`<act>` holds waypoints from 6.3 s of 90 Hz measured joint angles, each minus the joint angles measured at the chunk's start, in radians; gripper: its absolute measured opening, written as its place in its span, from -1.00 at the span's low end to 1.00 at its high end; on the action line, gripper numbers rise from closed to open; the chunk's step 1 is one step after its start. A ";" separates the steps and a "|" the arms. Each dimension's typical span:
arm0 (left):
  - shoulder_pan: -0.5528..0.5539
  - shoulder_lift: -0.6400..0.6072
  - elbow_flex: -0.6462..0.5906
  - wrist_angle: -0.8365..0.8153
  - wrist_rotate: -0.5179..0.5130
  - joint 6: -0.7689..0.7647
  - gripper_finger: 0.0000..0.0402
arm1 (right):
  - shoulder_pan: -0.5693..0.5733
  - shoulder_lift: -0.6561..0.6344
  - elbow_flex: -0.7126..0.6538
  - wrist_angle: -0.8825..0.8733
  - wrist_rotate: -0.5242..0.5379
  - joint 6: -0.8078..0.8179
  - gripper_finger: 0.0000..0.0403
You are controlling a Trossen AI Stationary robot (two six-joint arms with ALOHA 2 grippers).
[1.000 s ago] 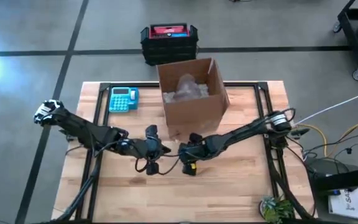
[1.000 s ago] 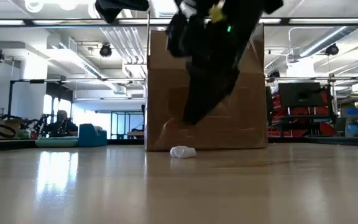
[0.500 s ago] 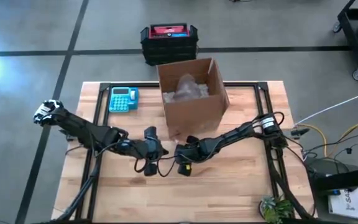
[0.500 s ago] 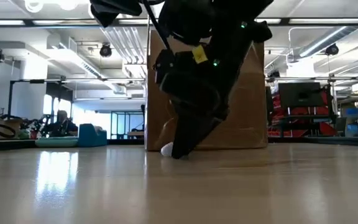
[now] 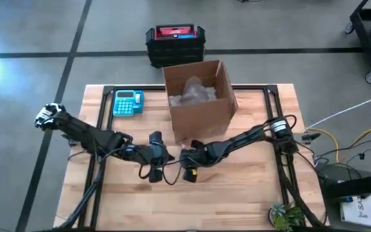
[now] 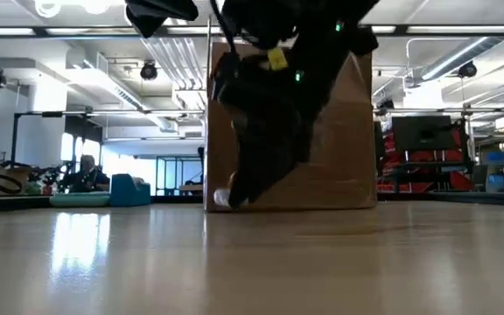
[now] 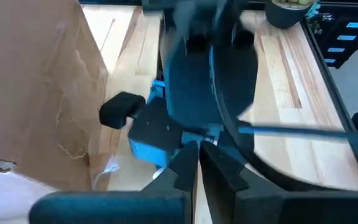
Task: Wrap mug
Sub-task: Put the white styrofoam into the cardboard box, then adjust the cardboard box
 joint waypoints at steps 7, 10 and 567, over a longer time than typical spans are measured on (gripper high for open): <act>0.000 0.000 0.000 -0.001 0.000 0.000 -0.98 | -0.001 -0.011 0.000 -0.006 0.001 0.004 -0.17; 0.000 0.000 0.000 0.000 0.000 0.000 -0.98 | -0.001 -0.012 0.000 0.000 0.007 0.012 -0.11; 0.283 0.275 -0.606 1.343 0.077 0.100 -0.98 | -0.092 -1.234 -1.338 0.867 0.105 -0.332 -0.81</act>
